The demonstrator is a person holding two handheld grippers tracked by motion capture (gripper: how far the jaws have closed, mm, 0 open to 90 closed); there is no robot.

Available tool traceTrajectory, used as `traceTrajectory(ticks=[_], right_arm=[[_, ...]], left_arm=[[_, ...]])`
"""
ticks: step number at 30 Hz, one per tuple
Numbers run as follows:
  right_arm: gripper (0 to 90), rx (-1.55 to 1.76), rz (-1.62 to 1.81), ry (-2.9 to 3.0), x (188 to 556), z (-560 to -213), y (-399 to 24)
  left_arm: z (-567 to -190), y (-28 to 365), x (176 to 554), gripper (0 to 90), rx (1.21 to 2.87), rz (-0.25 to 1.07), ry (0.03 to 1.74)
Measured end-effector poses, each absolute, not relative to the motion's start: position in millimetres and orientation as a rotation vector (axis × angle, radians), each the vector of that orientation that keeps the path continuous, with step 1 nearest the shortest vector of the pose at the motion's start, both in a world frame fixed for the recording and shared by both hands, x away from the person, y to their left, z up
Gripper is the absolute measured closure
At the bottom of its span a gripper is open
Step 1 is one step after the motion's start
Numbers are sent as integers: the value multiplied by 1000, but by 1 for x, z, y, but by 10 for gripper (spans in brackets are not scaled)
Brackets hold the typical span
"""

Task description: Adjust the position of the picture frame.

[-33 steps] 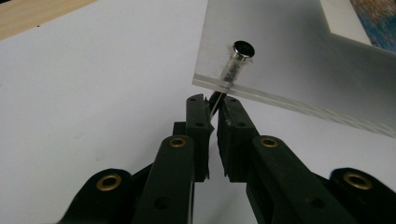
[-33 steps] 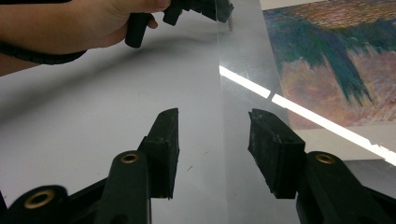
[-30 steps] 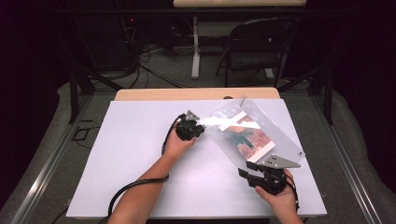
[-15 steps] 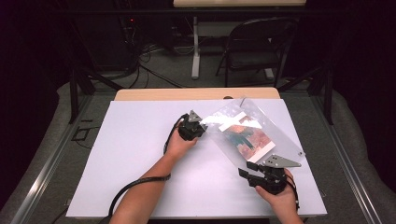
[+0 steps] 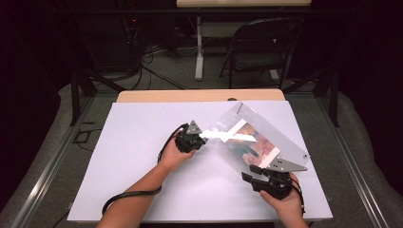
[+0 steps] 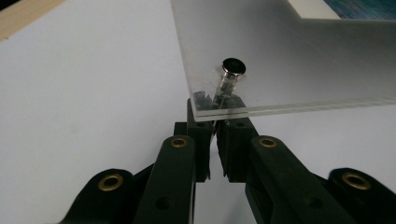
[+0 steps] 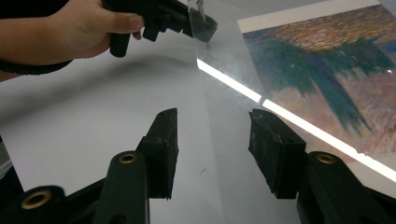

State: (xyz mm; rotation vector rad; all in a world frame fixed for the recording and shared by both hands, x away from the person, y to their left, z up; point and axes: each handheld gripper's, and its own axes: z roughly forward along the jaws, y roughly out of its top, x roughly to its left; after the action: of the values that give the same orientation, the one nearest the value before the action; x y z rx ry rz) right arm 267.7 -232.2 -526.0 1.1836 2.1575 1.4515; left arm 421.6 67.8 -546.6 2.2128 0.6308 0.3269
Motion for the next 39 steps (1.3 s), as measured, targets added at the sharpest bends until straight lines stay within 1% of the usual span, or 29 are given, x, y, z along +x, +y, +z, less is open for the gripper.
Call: traceTrajectory(ticks=[1,6,8,10,11,16,19,22,23,24,28,31,36,39], right_arm=[[519,1183,1455,2160,267,-526,-232],[520,1178,1452,2176,266,-525,-230],[520,1171,1449,2186,265,-524,-227],[519,1165,1447,2190,265,-524,-226],[517,1161,1434,2208,265,-525,-223],[528,1147,1430,2221,265,-527,-219],[600,1169,1470,2251,263,-525,-218],[707,1154,1470,2300,261,-525,-214],[760,1142,1465,2331,260,-526,-211],[760,1142,1465,2331,260,-526,-211],[859,1127,1397,2424,258,-530,-203],[895,1143,1336,2459,258,-532,-200],[900,1209,1262,2510,262,-537,-201],[900,1201,1205,2503,259,-535,-196]], left_arm=[[-547,68,422,838,2213,327,631],[-548,78,388,837,2220,287,592],[-550,83,375,830,2211,261,605],[-552,83,373,827,2203,266,615],[-555,84,375,819,2171,233,653],[-556,82,379,792,2156,210,654],[-555,79,382,781,2149,206,638],[-556,77,383,802,2152,207,631],[-555,77,382,808,2154,220,623],[-555,77,382,809,2154,220,623],[-550,80,383,812,2124,218,631],[-545,83,385,814,2091,222,641],[-536,92,384,818,2055,229,656],[-533,96,382,822,2055,238,648]])
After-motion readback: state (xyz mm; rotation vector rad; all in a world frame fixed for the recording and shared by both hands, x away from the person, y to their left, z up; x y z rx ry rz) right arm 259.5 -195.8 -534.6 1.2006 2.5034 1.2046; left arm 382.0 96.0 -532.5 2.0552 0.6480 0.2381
